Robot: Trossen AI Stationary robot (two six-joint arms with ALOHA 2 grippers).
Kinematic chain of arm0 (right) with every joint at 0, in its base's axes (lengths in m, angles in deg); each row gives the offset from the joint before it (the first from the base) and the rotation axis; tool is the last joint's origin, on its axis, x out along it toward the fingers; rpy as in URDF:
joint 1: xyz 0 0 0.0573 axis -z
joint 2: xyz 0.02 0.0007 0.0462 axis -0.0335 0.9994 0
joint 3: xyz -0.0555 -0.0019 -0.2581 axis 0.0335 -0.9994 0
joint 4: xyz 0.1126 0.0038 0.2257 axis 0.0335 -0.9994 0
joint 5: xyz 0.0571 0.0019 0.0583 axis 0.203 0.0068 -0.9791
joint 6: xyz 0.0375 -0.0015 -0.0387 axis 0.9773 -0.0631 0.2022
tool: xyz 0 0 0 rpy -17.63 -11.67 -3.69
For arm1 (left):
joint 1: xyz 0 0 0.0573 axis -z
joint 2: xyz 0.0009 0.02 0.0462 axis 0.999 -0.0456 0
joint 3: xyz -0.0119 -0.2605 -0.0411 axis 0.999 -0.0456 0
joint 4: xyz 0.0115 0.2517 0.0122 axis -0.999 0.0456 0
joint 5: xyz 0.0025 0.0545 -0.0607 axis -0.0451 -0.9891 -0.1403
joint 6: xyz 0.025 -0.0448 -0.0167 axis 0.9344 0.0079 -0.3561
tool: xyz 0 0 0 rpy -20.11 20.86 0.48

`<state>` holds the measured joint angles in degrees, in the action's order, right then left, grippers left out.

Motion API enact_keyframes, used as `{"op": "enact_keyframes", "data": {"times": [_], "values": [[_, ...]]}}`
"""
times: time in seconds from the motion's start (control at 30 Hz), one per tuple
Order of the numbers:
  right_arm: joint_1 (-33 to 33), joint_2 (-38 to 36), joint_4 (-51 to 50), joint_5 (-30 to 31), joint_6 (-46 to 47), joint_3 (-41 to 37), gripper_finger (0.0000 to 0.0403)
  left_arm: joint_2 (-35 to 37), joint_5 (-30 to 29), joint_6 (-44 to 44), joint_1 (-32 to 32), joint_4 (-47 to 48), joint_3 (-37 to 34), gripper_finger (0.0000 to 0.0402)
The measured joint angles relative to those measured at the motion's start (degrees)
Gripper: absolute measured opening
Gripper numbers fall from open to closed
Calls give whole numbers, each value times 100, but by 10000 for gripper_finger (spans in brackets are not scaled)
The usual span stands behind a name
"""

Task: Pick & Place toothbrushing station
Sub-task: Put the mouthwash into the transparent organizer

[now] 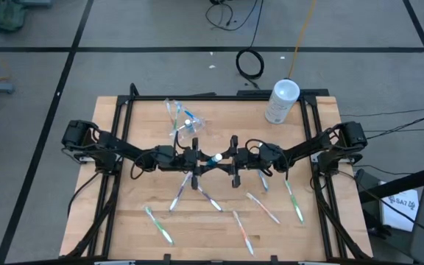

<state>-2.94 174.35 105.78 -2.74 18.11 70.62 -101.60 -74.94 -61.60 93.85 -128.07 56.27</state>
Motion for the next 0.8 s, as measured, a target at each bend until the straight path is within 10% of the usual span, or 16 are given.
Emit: {"op": "enact_keyframes", "data": {"times": [0.8], "values": [[92, -480, -1347, 20, -364, -2, 96, 159, -97, -214, -22, 653, 2, 224]]}}
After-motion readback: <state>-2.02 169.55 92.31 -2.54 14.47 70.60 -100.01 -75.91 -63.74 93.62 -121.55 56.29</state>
